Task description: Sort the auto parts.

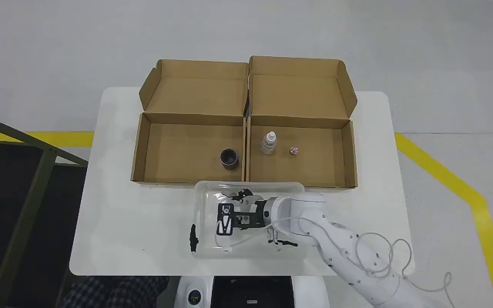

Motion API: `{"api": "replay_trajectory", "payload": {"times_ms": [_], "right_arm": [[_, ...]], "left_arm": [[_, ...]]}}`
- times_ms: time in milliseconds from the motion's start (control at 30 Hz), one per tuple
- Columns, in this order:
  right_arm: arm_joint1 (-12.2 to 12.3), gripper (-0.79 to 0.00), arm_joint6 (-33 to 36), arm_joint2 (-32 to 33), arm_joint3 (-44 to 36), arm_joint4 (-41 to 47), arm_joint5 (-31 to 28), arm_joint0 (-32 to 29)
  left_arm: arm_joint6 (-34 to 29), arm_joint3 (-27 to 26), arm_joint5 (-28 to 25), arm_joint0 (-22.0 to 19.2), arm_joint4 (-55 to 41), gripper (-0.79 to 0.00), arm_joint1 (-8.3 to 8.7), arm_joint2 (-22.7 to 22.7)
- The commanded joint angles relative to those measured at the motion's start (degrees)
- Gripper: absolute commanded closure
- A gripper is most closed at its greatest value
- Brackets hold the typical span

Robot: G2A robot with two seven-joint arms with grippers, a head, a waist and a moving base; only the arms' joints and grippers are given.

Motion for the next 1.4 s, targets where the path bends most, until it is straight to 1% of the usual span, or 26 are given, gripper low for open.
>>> {"api": "replay_trajectory", "payload": {"times_ms": [0, 100, 133, 267, 400, 500, 567, 667, 733, 767, 1067, 1367], "right_arm": [[-0.15, -0.474, 0.10, -0.47, 0.55, -0.46, 0.42, 0.26], [-0.42, -0.425, 0.15, -1.28, 1.39, -0.94, 0.88, 0.63], [-0.51, -0.431, 0.16, -1.52, 1.65, -1.07, 0.99, 0.78], [-0.87, -0.391, 0.19, -2.39, 2.81, -1.24, 1.18, 1.30], [-1.17, -0.385, 0.17, -2.94, 3.66, -1.16, 1.38, 1.77], [-1.36, -0.363, 0.05, -3.20, 4.12, -0.99, 1.36, 2.04], [-1.45, -0.317, -0.03, -3.31, 4.35, -1.01, 1.40, 2.18], [-1.56, -0.228, -0.10, -3.40, 4.59, -1.03, 1.29, 2.35], [-1.61, -0.040, -0.13, -3.41, 4.66, -1.08, 1.23, 2.43], [-1.63, 0.000, -0.16, -3.42, 4.62, -1.21, 1.10, 2.50], [-1.02, 0.000, -0.70, -1.91, 0.58, -0.80, -2.06, 1.36], [0.85, 0.000, -3.93, 5.50, -7.37, 3.36, -4.82, -2.19]], "left_arm": [[0.00, 0.00, 0.00, 0.00, 0.00, -0.785, 0.00, 0.00], [0.00, 0.00, 0.00, 0.00, 0.00, -0.785, 0.00, 0.00], [0.00, 0.00, 0.00, 0.00, 0.00, -0.785, 0.00, 0.00], [0.00, 0.00, 0.00, 0.00, 0.00, -0.785, 0.00, 0.00], [0.00, 0.00, 0.00, 0.00, 0.00, -0.785, 0.00, 0.00], [0.00, 0.00, 0.00, 0.00, 0.00, -0.785, 0.00, 0.00], [0.00, 0.00, 0.00, 0.00, 0.00, -0.785, 0.00, 0.00], [0.00, 0.00, 0.00, 0.00, 0.00, -0.785, 0.00, 0.00], [0.00, 0.00, 0.00, 0.00, 0.00, -0.785, 0.00, 0.00], [0.00, 0.00, 0.00, 0.00, 0.00, -0.785, 0.00, 0.00], [0.00, 0.00, 0.00, 0.00, 0.00, -0.785, 0.00, 0.00], [0.00, 0.00, 0.00, 0.00, 0.00, -0.785, 0.00, 0.00]]}}
